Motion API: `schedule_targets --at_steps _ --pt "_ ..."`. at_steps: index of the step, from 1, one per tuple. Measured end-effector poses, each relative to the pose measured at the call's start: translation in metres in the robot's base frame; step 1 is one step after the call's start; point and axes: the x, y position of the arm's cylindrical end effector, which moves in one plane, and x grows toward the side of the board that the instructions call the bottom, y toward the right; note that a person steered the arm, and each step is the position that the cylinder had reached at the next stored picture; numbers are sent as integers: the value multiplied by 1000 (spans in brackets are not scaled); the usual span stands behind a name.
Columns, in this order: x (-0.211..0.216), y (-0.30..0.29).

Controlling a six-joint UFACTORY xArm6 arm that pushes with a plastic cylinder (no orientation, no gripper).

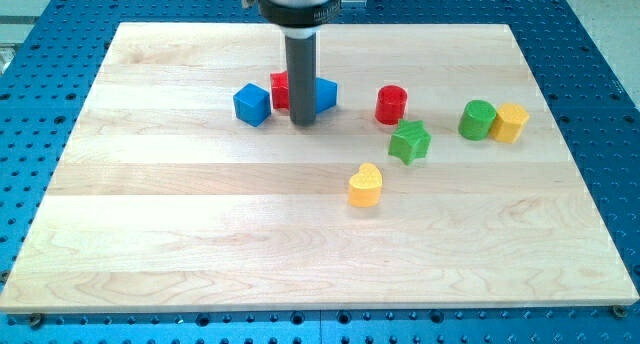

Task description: Move the blue triangle slightly upwards

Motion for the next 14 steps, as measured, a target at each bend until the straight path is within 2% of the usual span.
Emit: schedule_targets --at_steps 1,2,3,4,5,8,9,10,12,13,14 --pt "-30 19" --pt "-32 5" --pt "-27 -10" --pt "-3 -7" --pt "5 -31" --pt "-15 -55" --pt "0 -71" --pt "48 -72" --pt "58 38" --pt "52 92" --pt "32 121"
